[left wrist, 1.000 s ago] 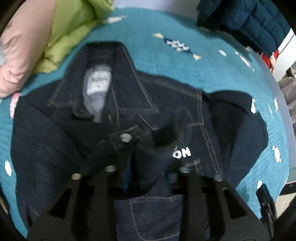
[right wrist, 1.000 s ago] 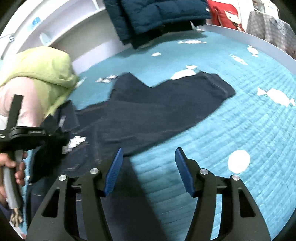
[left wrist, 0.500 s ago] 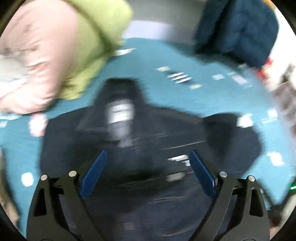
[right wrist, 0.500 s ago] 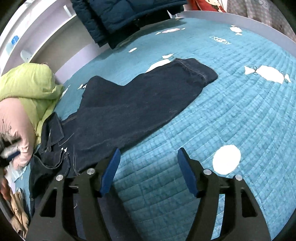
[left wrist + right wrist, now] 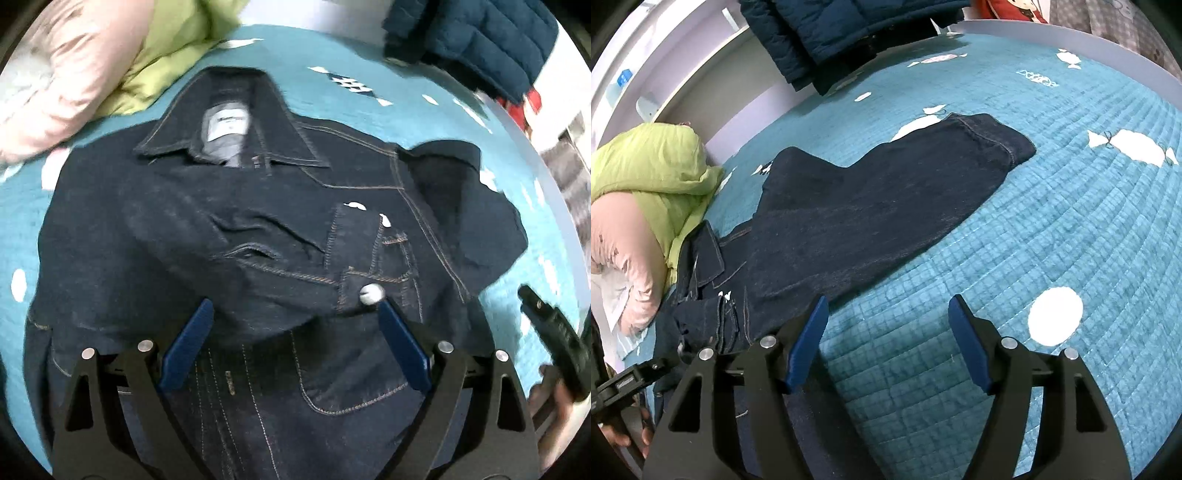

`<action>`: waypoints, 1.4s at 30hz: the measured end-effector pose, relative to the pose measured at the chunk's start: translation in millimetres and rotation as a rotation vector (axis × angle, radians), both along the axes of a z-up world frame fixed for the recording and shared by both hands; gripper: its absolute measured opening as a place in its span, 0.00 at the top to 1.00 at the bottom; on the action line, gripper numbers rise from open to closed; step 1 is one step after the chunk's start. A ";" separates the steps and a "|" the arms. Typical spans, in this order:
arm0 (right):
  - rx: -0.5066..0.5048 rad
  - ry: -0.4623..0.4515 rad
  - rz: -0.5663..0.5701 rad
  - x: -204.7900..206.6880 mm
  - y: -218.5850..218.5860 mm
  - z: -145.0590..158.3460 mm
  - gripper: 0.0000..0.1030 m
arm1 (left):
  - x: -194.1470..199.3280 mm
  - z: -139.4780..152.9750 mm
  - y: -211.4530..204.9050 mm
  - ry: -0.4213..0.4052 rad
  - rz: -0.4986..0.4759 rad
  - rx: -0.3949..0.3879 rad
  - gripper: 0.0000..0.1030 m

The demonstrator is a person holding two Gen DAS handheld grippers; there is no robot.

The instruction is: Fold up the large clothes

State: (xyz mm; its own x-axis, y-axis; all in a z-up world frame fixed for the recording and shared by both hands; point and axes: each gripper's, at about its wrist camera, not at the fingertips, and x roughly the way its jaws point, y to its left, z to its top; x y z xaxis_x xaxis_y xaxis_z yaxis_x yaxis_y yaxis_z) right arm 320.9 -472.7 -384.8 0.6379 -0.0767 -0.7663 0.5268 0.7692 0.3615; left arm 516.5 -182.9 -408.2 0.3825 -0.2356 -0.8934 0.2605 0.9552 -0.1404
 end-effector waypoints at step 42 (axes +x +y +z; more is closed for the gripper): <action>-0.025 -0.257 -0.099 51.8 -87.5 62.1 0.93 | 34.8 -13.2 55.0 0.052 0.097 -0.141 0.09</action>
